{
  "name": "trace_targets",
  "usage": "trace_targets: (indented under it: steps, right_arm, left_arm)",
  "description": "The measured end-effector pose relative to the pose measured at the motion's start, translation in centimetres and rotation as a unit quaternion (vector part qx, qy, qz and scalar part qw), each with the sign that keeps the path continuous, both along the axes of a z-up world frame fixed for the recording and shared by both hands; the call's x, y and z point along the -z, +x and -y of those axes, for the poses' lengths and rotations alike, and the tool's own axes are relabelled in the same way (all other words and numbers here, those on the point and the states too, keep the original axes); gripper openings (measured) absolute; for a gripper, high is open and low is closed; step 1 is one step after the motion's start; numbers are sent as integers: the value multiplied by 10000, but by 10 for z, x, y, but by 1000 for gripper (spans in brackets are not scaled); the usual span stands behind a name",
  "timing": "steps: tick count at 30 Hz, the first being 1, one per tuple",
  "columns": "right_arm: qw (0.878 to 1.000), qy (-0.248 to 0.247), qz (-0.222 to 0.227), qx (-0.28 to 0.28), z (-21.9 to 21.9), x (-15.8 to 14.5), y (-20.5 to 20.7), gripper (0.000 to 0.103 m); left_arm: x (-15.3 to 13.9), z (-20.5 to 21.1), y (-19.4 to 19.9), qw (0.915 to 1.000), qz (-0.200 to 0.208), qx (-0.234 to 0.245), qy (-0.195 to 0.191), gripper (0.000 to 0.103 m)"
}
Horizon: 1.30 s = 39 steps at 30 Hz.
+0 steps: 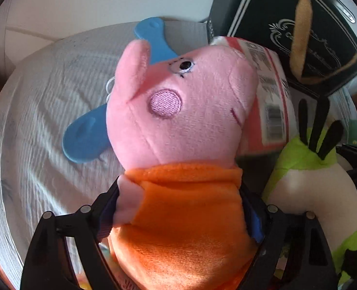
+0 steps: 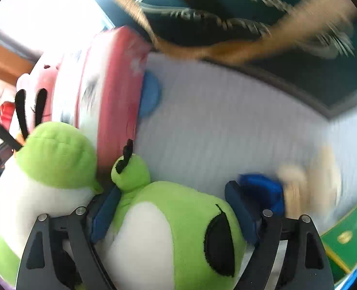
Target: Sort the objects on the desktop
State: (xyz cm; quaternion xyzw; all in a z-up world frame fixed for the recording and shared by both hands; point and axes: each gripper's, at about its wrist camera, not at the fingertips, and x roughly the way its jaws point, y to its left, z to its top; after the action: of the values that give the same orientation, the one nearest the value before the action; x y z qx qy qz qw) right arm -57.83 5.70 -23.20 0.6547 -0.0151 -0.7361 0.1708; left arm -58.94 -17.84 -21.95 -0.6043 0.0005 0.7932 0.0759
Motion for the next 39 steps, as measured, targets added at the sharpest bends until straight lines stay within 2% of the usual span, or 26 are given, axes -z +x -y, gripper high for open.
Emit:
trace_targets:
  steps: [4, 9, 12, 14, 15, 17, 18, 22, 23, 24, 25, 27, 29, 30, 31, 34, 37, 39]
  right_arm:
    - [9998, 2, 152, -139, -2, 1, 57, 86]
    - [9976, 43, 555, -415, -8, 0, 139, 86]
    - [9936, 116, 841, -749, -6, -5, 174, 86]
    - [9906, 146, 839, -1066, 2, -19, 186, 86]
    - [9920, 130, 672, -1062, 5, -32, 185, 87]
    - [9962, 131, 138, -855, 9, -60, 172, 95]
    - [9975, 115, -181, -672, 11, -75, 161, 103]
    - [9942, 220, -1056, 7, 20, -107, 111, 103]
    - [9923, 252, -1198, 174, 3, -104, 109, 103]
    - [9907, 278, -1275, 374, 0, -106, 87, 103]
    - [9898, 283, -1255, 610, -4, -115, 71, 103]
    - [9894, 298, -1045, 968, -25, -106, 50, 102]
    - [9887, 441, -877, 1137, -49, -94, 35, 90]
    - [9889, 472, -765, 1184, -57, -88, 33, 74]
    - [9893, 417, -631, 1249, -66, -83, 30, 71]
    - [9865, 370, -503, 1512, -74, -63, 24, 74]
    - [9828, 470, -761, 1616, -71, -65, 21, 89]
    - [9830, 544, -734, 1591, -65, -63, 17, 91]
  left_arm:
    - [-3, -13, 55, 9994, 110, 299, -149, 85]
    - [-4, -28, 125, 9943, 402, 897, -412, 85]
    - [-8, -36, 149, 9885, 639, 1245, -582, 85]
    - [-15, -31, 148, 9890, 698, 1191, -540, 85]
    - [-22, -25, 142, 9913, 617, 1075, -451, 85]
    - [-39, -9, 126, 9963, 281, 743, -340, 85]
    - [-47, 0, 116, 9979, 76, 557, -328, 85]
    - [-62, 40, 70, 9986, -495, -70, -168, 85]
    - [-60, 51, 52, 9981, -564, -192, -136, 85]
    - [-58, 55, 41, 9979, -556, -328, -90, 85]
    - [-55, 60, 35, 9977, -519, -425, -2, 85]
    - [-49, 53, 23, 9976, -539, -402, 183, 85]
    - [-46, 31, 10, 9974, -643, -230, 234, 85]
    - [-45, 18, 3, 9972, -685, -152, 264, 85]
    - [-44, 5, -4, 9971, -701, -102, 291, 85]
    - [-38, -38, -25, 9970, -686, -85, 353, 85]
    - [-21, -72, -43, 9982, -555, -118, 171, 85]
    - [-7, -87, -49, 9990, -431, -141, 10, 85]
